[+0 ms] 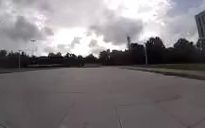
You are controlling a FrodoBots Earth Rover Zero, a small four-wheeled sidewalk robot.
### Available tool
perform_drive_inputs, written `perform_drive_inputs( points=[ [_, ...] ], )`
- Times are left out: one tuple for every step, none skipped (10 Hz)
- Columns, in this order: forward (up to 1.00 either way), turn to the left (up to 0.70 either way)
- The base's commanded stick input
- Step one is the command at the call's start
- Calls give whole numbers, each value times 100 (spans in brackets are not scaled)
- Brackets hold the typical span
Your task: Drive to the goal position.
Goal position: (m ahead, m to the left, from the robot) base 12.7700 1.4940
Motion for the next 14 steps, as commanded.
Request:
perform_drive_inputs(
  points=[
    [70, 0],
    [70, 0],
    [70, 0],
    [70, 0],
    [70, -8],
    [70, -21],
    [70, -25],
    [70, -9],
    [70, 0],
    [70, 0],
    [70, 0],
    [70, 0],
    [70, 0],
    [70, 0]
  ],
)
